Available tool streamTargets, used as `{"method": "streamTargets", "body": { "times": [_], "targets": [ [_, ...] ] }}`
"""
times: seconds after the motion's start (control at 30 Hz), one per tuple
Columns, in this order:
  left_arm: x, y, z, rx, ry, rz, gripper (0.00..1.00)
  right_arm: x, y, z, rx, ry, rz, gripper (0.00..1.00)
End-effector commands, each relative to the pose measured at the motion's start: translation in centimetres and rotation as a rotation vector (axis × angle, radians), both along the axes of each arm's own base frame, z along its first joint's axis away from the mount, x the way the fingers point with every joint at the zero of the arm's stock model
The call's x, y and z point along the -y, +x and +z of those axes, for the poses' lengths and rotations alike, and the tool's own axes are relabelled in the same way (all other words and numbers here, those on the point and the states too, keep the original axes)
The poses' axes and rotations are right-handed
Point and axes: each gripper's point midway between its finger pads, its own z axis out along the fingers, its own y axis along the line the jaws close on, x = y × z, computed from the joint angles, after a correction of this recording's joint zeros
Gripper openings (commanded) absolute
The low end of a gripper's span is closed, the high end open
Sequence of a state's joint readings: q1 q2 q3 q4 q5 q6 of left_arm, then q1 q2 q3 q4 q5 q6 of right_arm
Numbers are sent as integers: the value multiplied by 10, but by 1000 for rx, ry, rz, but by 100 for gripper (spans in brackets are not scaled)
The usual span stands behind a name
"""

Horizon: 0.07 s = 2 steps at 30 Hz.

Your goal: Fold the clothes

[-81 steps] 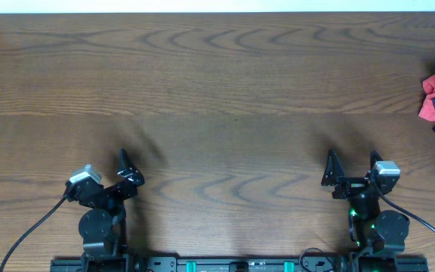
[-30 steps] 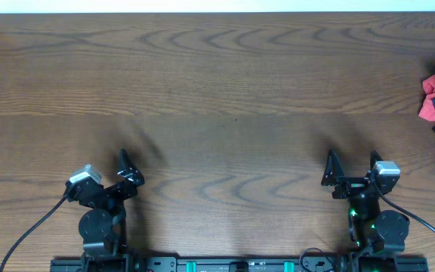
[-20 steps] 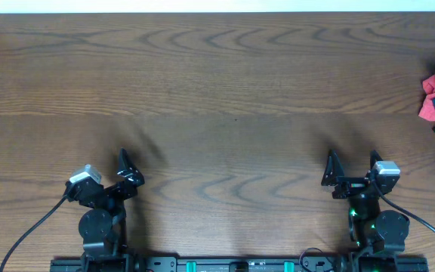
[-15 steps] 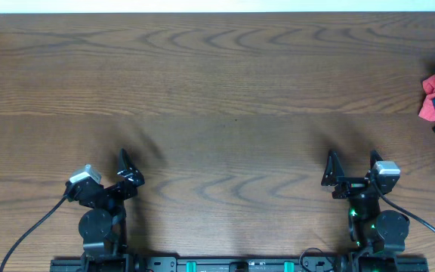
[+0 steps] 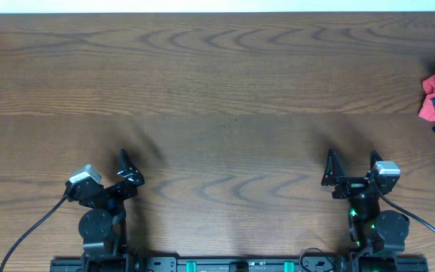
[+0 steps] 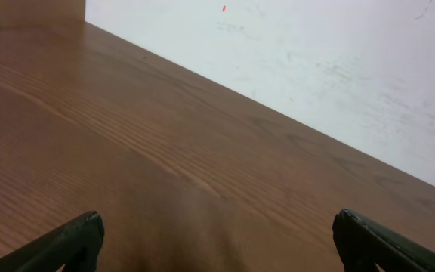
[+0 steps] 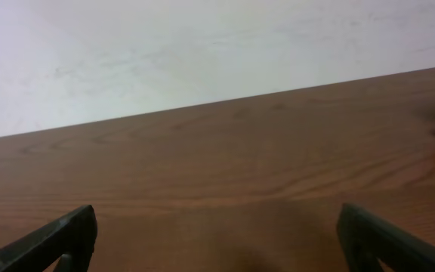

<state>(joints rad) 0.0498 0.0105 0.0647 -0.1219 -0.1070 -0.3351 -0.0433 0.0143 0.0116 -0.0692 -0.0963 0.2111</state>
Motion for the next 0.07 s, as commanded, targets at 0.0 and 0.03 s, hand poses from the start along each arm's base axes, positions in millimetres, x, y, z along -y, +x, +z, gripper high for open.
{"method": "streamTargets", "body": {
  "times": [0.0,0.03],
  "targets": [
    [-1,0,-15,-35,14,-1,98,-4,0,-1,5,-11,14,99],
    [-1,0,-15,-35,14,-1,98,-4,0,-1,5,-11,14,99]
  ]
}}
